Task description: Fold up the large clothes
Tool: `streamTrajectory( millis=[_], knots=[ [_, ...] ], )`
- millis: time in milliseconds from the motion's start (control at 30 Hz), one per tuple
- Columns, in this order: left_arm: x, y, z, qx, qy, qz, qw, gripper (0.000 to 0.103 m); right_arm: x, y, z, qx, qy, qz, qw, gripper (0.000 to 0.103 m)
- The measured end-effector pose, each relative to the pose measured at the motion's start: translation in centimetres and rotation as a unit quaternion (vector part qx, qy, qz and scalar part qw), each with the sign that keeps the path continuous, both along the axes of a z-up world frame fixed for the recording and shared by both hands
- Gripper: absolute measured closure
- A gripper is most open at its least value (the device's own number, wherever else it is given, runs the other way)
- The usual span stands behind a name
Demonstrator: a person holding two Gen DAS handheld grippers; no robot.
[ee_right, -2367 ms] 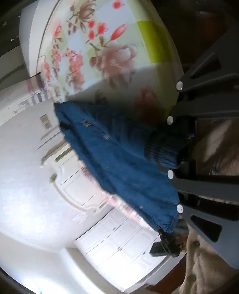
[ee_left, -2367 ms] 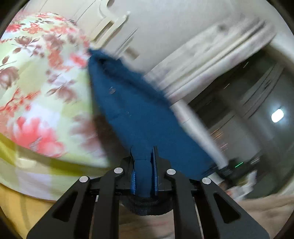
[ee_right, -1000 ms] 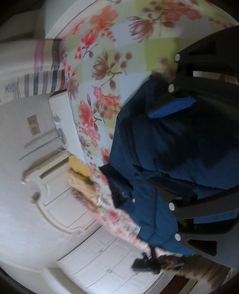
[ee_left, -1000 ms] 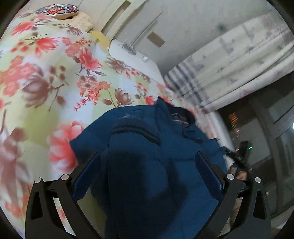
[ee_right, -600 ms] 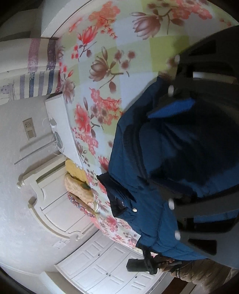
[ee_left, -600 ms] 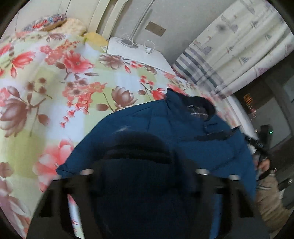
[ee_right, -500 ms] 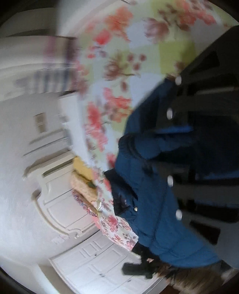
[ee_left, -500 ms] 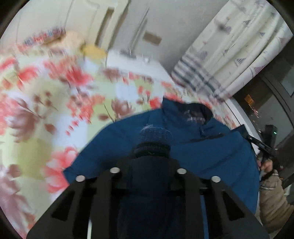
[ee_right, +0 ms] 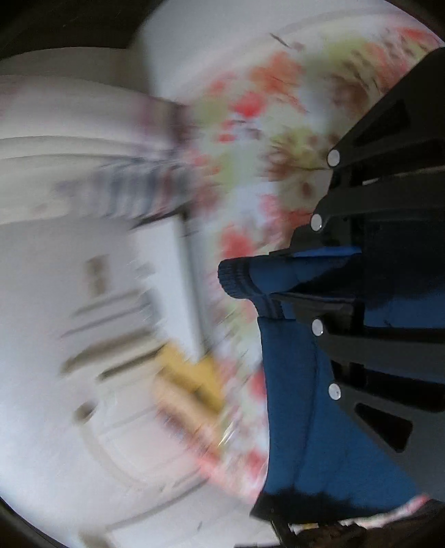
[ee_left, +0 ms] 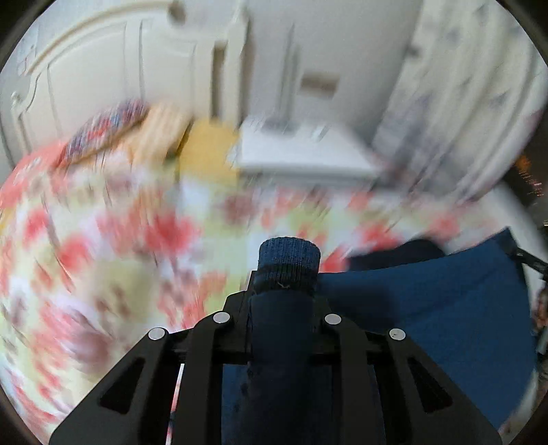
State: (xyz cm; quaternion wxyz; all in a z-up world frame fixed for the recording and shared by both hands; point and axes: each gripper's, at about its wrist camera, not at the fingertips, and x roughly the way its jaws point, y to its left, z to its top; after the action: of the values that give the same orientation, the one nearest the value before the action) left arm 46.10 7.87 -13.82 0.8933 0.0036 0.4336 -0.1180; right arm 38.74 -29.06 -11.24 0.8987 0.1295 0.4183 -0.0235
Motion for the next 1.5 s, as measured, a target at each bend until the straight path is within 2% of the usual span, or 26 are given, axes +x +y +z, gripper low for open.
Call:
streamTrajectory(
  millis=[33, 67, 133, 200, 233, 267, 333, 367, 400, 467, 533, 600, 700, 767, 800, 900, 1000, 1067, 1100, 1200, 1233, 1267, 1300, 1333, 1433, 1500],
  knots=[
    [0.2, -0.7, -2.8, 0.013, 0.019, 0.000, 0.9997, 0.082, 0.1, 0.1, -1.4, 0.005, 0.007, -0.001, 1.000, 0.085],
    [0.1, -0.9, -4.0, 0.016, 0.017, 0.007, 0.9997, 0.080, -0.3, -0.3, -1.7, 0.019, -0.004, -0.006, 1.000, 0.084],
    [0.1, -0.6, -3.7, 0.019, 0.006, 0.013, 0.9997, 0.077, -0.5, -0.6, -1.6, 0.015, -0.001, -0.013, 1.000, 0.077],
    [0.6, 0.1, -3.3, 0.021, 0.011, 0.023, 0.9994, 0.064, -0.4, -0.8, -1.2, 0.008, 0.009, -0.017, 1.000, 0.059],
    [0.5, 0.5, -2.9, 0.021, 0.007, 0.033, 0.9992, 0.060, -0.7, -0.8, -0.3, 0.008, 0.006, -0.021, 1.000, 0.056],
    [-0.1, 0.8, -2.0, 0.023, -0.010, 0.056, 0.9981, 0.055, -1.1, -0.6, 0.4, 0.010, -0.005, -0.020, 1.000, 0.053],
    [-1.9, 1.3, 1.3, 0.038, -0.080, 0.110, 0.9900, 0.032, -2.4, 1.0, 3.8, -0.015, -0.055, -0.005, 0.998, 0.047],
    [-3.0, 0.9, 3.4, 0.032, -0.120, 0.118, 0.9852, 0.011, -2.7, 2.6, 5.3, -0.032, -0.071, 0.015, 0.997, 0.043],
    [-3.9, 0.4, 4.8, 0.023, -0.142, 0.113, 0.9831, 0.008, -2.6, 4.0, 6.2, -0.041, -0.077, 0.034, 0.996, 0.041],
    [-4.6, -3.1, 7.4, 0.017, -0.150, 0.064, 0.9864, 0.007, -1.5, 8.7, 7.2, -0.067, -0.078, 0.093, 0.990, 0.041],
    [-4.1, -8.5, 7.4, 0.065, -0.132, 0.020, 0.9889, 0.006, -0.1, 13.1, 6.4, -0.108, -0.062, 0.136, 0.983, 0.041],
    [-3.0, -12.2, 5.2, 0.113, -0.098, 0.004, 0.9887, 0.006, 1.6, 16.3, 4.0, -0.145, -0.024, 0.158, 0.976, 0.043],
    [-1.6, -14.2, -0.5, 0.161, -0.047, -0.001, 0.9858, 0.005, 2.9, 17.0, 0.4, -0.147, 0.018, 0.160, 0.976, 0.043],
    [-0.7, -13.6, -2.8, 0.138, -0.009, -0.001, 0.9905, 0.004, 3.1, 16.4, 0.0, -0.121, 0.022, 0.158, 0.980, 0.043],
    [-0.7, -13.1, -2.9, 0.122, -0.009, 0.003, 0.9925, 0.004, 3.2, 16.4, -0.3, -0.120, 0.024, 0.159, 0.980, 0.042],
    [-0.6, -12.8, -3.1, 0.113, -0.007, 0.000, 0.9935, 0.004, 3.3, 16.6, -0.7, -0.119, 0.028, 0.162, 0.979, 0.040],
    [-1.3, -11.8, -1.7, 0.111, -0.017, -0.012, 0.9936, 0.004, 2.6, 15.0, 0.6, -0.100, 0.019, 0.154, 0.983, 0.042],
    [-2.1, -10.3, 0.1, 0.126, -0.051, -0.002, 0.9908, 0.004, 1.7, 12.5, 2.1, -0.123, -0.006, 0.116, 0.986, 0.042],
    [-2.2, -8.9, 0.6, 0.149, -0.065, 0.013, 0.9867, 0.004, 1.6, 11.3, 2.3, -0.132, -0.010, 0.099, 0.986, 0.041],
    [-0.9, -5.6, -0.9, 0.171, -0.038, 0.027, 0.9841, 0.004, 2.3, 6.4, 0.3, -0.102, 0.024, 0.054, 0.993, 0.040],
    [-0.5, -4.8, -1.8, 0.165, -0.023, 0.030, 0.9856, 0.004, 2.5, 5.1, -0.7, -0.061, 0.026, 0.060, 0.996, 0.040],
    [0.0, -3.8, -2.7, 0.134, 0.000, 0.031, 0.9906, 0.004, 2.5, 4.4, -1.2, -0.034, 0.020, 0.056, 0.998, 0.039],
    [0.5, -2.8, -3.2, 0.092, 0.019, 0.033, 0.9950, 0.004, 2.4, 4.4, -1.3, -0.034, 0.017, 0.055, 0.998, 0.039],
    [0.6, -2.2, -3.3, 0.078, 0.023, 0.037, 0.9961, 0.004, 2.3, 4.9, -1.3, -0.051, 0.013, 0.054, 0.997, 0.039],
    [0.7, -1.2, -3.6, 0.049, 0.027, 0.046, 0.9973, 0.004, 1.2, 5.6, -1.0, -0.079, -0.022, 0.042, 0.996, 0.039],
    [0.7, -0.5, -3.7, 0.034, 0.028, 0.055, 0.9975, 0.004, 0.5, 4.6, -0.8, -0.056, -0.043, 0.028, 0.997, 0.039]
  ],
)
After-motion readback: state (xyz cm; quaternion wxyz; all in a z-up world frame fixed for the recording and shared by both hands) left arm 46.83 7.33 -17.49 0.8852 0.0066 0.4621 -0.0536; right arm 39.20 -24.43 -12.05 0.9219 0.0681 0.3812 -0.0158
